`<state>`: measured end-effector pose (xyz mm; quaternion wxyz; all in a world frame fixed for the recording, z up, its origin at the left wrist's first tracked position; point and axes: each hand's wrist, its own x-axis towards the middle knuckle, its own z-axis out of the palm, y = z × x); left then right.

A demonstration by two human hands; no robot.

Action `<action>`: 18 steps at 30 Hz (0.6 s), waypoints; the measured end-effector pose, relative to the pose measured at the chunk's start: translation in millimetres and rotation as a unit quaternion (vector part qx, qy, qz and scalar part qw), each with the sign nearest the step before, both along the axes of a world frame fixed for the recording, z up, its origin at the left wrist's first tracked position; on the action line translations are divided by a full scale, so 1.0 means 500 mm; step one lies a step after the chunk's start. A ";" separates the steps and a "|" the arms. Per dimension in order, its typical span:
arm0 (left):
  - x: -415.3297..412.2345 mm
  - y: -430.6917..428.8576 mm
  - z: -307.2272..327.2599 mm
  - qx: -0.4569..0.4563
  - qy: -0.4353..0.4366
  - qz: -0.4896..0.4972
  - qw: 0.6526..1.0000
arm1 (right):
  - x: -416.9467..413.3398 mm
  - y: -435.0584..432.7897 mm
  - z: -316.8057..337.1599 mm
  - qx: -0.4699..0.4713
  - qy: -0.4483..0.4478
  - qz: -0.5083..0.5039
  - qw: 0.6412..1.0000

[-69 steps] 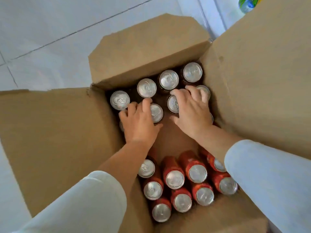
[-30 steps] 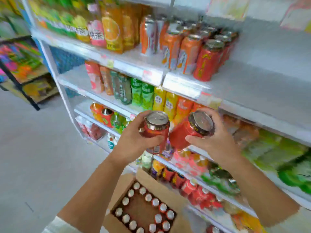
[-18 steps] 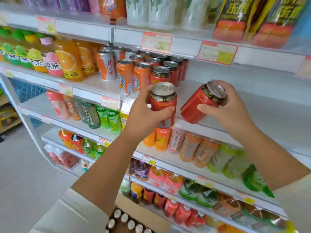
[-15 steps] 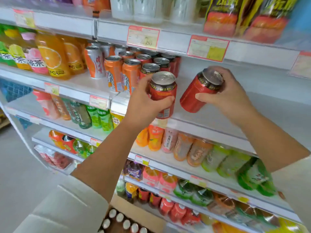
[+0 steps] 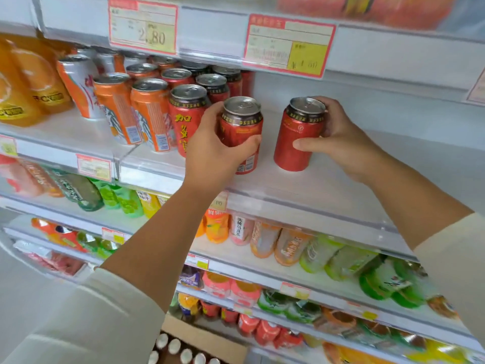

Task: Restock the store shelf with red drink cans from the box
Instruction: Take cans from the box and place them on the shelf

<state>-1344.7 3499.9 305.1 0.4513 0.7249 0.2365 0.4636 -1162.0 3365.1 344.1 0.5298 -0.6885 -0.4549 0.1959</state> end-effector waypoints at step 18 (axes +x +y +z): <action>-0.007 0.007 -0.026 0.051 0.093 0.005 0.994 | 0.009 -0.009 -0.034 -0.037 0.002 -0.031 0.999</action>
